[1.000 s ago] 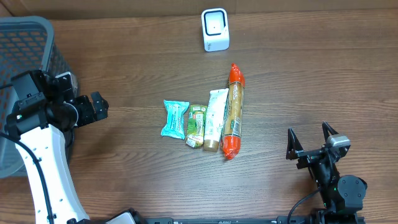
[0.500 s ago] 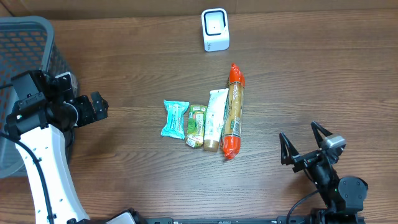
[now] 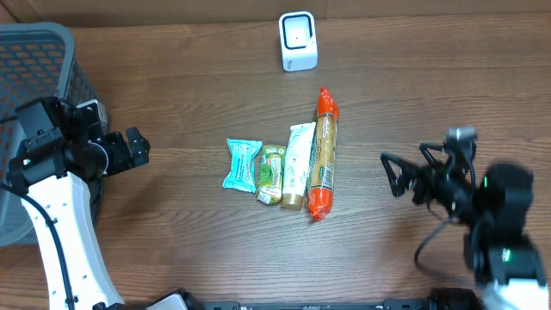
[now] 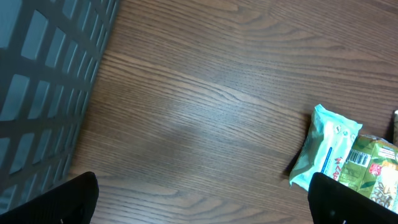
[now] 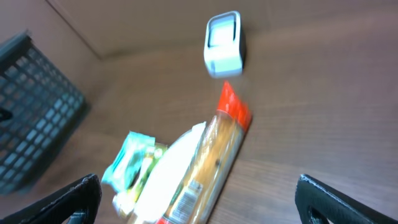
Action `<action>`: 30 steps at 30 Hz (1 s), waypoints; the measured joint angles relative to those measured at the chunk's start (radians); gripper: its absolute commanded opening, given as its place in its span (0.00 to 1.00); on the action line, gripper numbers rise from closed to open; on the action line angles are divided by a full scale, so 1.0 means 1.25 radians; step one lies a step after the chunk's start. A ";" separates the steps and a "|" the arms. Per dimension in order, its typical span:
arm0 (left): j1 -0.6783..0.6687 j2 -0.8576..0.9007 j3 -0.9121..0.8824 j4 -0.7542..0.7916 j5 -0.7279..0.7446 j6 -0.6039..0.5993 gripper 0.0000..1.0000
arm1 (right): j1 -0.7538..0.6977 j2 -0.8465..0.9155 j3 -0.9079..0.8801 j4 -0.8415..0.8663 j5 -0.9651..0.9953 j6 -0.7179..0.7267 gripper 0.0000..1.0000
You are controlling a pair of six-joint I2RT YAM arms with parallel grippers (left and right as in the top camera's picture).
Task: Scan the item barcode
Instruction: 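Reach the right gripper to the spaghetti pack and grasp it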
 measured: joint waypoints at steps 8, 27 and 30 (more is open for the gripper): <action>0.000 0.000 0.000 0.000 0.000 0.000 1.00 | 0.002 0.382 0.341 -0.316 -0.025 0.002 1.00; 0.000 0.000 0.000 0.000 -0.002 0.000 1.00 | 0.211 0.685 0.387 -0.203 0.105 0.102 1.00; 0.000 0.000 0.000 0.000 -0.002 0.000 1.00 | 0.242 0.717 0.388 -0.171 0.134 0.152 0.96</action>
